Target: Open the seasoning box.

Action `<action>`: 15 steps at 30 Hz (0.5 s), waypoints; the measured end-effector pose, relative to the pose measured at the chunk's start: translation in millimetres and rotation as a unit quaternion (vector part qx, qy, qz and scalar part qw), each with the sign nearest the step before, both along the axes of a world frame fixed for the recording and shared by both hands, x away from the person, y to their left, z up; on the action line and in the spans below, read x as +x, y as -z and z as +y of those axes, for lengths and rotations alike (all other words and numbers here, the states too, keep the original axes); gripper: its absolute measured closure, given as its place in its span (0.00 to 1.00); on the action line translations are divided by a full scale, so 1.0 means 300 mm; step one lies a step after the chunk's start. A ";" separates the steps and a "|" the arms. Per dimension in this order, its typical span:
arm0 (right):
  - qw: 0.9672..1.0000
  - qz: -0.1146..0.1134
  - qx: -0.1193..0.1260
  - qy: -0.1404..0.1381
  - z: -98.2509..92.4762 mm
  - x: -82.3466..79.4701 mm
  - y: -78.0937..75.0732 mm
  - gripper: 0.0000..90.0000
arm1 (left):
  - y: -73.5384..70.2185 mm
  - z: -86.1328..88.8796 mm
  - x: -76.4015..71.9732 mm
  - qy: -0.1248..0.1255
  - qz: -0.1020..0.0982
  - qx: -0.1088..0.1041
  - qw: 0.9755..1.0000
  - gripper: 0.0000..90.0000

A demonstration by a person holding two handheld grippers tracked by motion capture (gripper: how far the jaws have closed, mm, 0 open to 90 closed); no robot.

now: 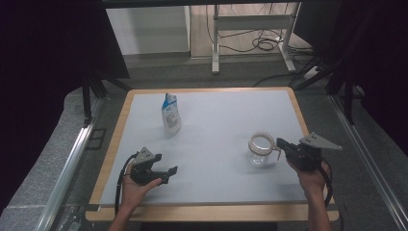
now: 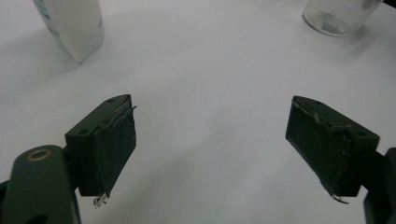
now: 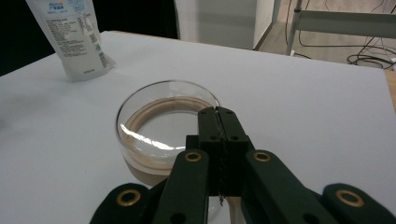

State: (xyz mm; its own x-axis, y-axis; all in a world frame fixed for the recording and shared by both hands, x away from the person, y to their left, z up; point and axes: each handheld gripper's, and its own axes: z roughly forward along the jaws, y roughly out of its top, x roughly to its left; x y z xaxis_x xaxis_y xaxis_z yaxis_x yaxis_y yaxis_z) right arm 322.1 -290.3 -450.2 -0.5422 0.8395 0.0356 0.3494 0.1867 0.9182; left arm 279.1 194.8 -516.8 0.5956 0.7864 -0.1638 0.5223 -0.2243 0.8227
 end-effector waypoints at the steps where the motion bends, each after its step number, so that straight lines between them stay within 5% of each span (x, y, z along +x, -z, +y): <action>1: 1.000 0.000 -0.002 0.001 0.000 0.001 0.003 1.00 | -0.002 -0.001 -0.001 0.000 -0.001 -0.001 1.000 0.18; 6: 1.000 0.003 -0.014 0.008 -0.001 0.007 0.017 1.00 | -0.003 0.000 0.000 0.002 0.000 -0.006 1.000 0.18; 15: 1.000 0.002 -0.002 0.006 -0.004 0.007 0.026 1.00 | 0.002 -0.006 -0.001 0.004 0.002 -0.011 1.000 0.18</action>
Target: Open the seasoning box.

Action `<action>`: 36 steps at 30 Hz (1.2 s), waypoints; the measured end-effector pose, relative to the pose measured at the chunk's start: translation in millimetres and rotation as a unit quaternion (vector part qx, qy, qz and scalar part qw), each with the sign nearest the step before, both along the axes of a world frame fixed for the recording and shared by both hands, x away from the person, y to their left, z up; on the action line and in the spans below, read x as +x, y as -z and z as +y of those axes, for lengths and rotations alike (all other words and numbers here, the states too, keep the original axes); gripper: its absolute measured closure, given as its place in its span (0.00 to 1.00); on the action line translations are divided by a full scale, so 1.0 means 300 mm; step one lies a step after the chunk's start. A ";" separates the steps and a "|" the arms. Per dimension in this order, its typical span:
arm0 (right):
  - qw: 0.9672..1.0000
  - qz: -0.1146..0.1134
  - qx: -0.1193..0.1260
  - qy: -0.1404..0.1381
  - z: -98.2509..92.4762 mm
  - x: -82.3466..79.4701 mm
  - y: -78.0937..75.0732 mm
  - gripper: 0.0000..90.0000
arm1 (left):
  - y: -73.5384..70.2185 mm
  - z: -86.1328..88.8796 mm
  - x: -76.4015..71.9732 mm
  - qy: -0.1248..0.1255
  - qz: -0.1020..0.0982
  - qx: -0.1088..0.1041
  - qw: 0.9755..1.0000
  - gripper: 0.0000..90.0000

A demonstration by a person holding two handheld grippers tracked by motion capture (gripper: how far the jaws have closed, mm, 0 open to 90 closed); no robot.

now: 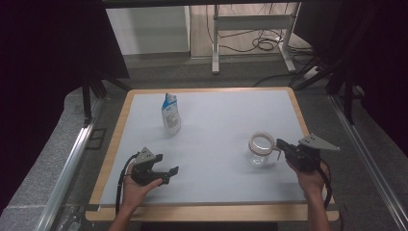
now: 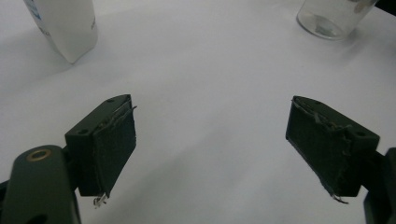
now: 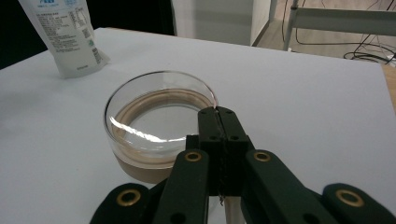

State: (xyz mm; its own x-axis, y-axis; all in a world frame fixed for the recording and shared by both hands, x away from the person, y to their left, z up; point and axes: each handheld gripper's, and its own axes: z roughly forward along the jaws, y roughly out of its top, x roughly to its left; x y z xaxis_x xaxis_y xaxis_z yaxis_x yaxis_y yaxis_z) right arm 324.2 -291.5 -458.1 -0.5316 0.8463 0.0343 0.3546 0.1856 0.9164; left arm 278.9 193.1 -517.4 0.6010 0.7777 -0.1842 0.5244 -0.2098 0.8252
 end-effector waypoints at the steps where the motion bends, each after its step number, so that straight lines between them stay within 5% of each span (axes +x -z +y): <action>1: 1.000 -0.001 0.000 0.001 0.000 -0.001 0.001 1.00 | -0.002 -0.003 -0.002 0.001 -0.002 -0.002 1.000 0.18; 36: 1.000 -0.009 0.000 0.011 -0.014 -0.022 0.002 1.00 | -0.025 -0.019 -0.025 0.006 -0.030 -0.006 1.000 0.23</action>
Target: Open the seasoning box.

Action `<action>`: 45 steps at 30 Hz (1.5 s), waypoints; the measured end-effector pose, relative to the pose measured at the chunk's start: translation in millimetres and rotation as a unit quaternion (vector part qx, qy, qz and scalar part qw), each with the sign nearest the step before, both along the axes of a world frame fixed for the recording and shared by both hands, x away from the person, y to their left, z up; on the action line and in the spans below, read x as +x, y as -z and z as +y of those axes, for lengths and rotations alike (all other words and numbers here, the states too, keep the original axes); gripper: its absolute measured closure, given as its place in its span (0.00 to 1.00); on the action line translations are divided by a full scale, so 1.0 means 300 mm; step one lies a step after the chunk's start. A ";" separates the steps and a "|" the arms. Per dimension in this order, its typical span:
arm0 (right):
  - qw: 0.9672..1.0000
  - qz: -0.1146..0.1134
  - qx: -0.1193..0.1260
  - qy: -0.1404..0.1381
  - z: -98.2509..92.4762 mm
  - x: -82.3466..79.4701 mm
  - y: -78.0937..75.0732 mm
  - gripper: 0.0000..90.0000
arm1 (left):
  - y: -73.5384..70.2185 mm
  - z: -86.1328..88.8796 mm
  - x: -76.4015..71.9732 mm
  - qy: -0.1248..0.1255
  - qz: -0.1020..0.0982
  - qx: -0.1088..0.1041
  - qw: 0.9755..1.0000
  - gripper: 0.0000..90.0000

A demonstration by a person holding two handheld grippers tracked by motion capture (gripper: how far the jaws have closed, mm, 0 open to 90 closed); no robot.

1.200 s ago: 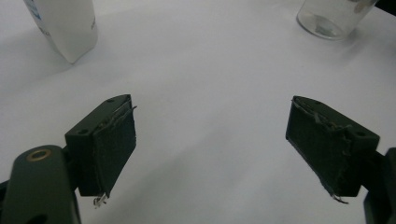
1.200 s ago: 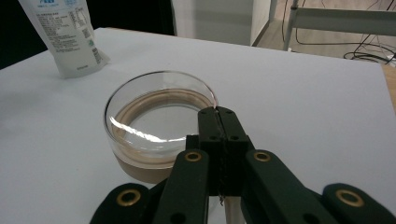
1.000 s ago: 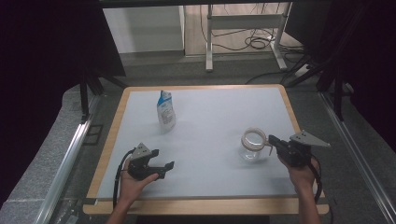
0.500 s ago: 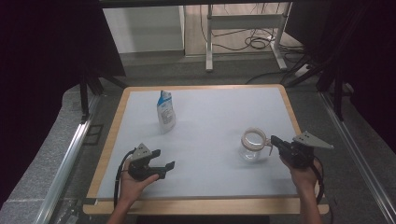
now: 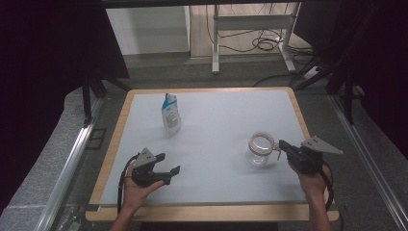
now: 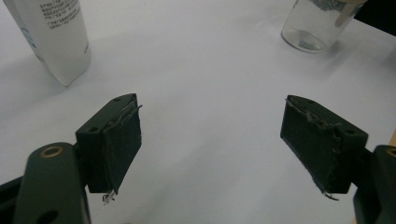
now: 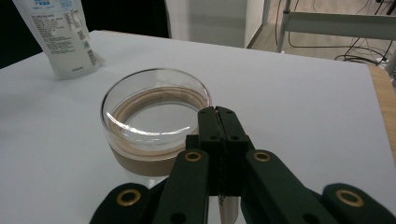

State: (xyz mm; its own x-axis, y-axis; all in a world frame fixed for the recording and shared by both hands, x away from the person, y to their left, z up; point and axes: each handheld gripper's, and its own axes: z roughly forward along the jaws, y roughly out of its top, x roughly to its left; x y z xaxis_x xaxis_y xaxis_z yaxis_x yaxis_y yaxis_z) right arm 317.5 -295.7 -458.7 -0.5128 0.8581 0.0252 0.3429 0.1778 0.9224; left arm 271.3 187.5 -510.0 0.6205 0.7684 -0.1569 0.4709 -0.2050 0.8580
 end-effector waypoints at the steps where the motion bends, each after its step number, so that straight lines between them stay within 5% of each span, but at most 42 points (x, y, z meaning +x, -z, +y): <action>1: 1.000 -0.001 -0.002 0.001 0.000 0.000 0.000 1.00 | 0.001 0.000 0.001 0.000 0.000 0.000 1.000 0.23; 16: 1.000 -0.008 -0.017 0.002 0.010 -0.005 -0.002 1.00 | 0.000 -0.011 0.003 0.001 0.000 -0.002 1.000 0.23; 30: 1.000 -0.001 -0.004 -0.002 0.003 -0.003 0.009 1.00 | -0.052 -0.163 0.069 0.035 -0.001 -0.018 0.999 0.28; 35: 1.000 -0.001 -0.003 -0.002 0.005 -0.003 0.007 1.00 | -0.082 -0.231 0.113 0.059 -0.006 -0.030 0.998 0.41; 38: 1.000 -0.001 -0.001 -0.004 0.006 -0.002 0.008 1.00 | -0.115 -0.306 0.170 0.090 -0.003 -0.039 0.995 0.61; 45: 1.000 0.001 0.007 -0.006 -0.001 -0.001 0.010 1.00 | -0.147 -0.446 0.229 0.132 -0.001 -0.018 0.991 0.87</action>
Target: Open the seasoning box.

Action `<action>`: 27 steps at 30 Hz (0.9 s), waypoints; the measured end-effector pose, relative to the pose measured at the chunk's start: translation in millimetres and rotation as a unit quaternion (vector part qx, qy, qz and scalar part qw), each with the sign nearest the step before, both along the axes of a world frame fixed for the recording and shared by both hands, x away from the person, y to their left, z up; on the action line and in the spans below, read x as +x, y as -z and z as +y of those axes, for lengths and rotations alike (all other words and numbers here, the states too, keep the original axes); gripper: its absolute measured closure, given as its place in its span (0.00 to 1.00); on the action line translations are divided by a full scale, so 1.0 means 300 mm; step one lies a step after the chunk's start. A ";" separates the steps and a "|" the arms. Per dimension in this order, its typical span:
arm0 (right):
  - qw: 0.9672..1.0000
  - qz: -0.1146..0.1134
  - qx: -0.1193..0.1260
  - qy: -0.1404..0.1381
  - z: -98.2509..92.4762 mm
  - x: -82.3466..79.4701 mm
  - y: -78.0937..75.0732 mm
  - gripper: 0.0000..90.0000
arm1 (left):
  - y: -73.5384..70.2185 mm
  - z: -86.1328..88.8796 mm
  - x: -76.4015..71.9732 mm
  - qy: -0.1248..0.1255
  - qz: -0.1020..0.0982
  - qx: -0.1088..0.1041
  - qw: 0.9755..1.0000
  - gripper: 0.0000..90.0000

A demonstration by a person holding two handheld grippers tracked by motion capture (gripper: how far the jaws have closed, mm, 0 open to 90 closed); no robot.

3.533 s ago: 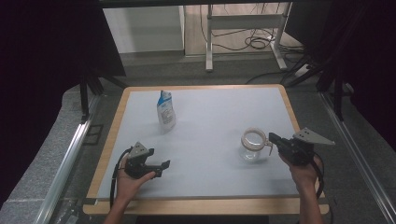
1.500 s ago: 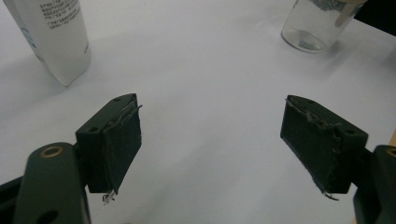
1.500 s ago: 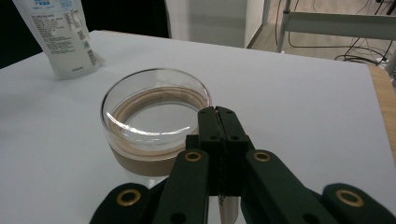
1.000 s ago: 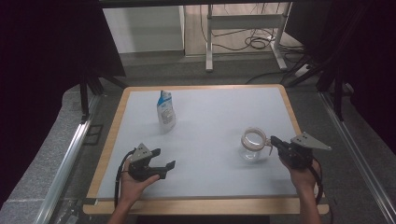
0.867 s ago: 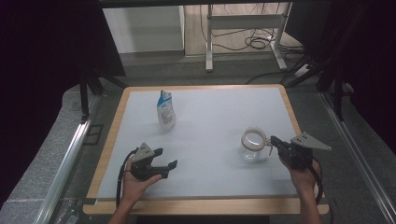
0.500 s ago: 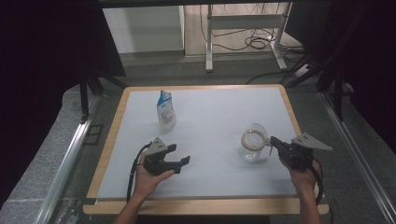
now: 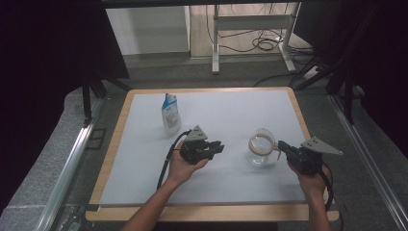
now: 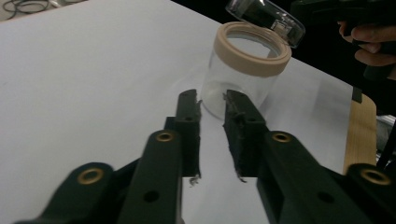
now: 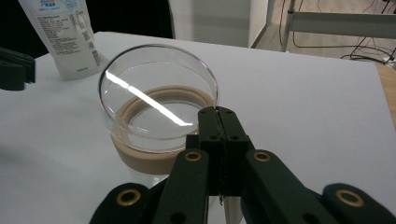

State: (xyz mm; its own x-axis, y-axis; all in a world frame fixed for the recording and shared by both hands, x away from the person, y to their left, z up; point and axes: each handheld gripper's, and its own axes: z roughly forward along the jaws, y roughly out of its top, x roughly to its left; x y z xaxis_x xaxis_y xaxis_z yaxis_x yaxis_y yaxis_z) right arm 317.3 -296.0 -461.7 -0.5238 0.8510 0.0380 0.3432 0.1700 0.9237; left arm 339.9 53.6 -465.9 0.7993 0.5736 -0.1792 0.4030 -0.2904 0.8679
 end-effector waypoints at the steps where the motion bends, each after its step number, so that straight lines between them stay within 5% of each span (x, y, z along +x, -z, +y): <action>1: 1.000 0.000 0.000 0.000 0.000 0.000 0.000 1.00 | -0.001 -0.020 0.008 0.005 0.000 0.001 1.000 0.90; 8: 1.000 0.001 0.003 0.000 -0.005 0.002 0.002 1.00 | 0.007 -0.124 0.065 0.026 0.007 0.013 1.000 0.99; 27: 1.000 0.000 0.002 0.008 -0.013 0.004 0.010 1.00 | -0.037 -0.334 0.102 0.064 0.006 0.011 0.998 1.00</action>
State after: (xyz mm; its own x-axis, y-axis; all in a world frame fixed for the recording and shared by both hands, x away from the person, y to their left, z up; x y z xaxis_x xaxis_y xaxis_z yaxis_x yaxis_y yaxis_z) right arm 318.4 -299.7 -464.7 -0.5109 0.8587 0.0408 0.3462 0.1621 0.9241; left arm 370.5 -46.7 -454.9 0.8639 0.4708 -0.1788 0.3725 -0.3584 0.8561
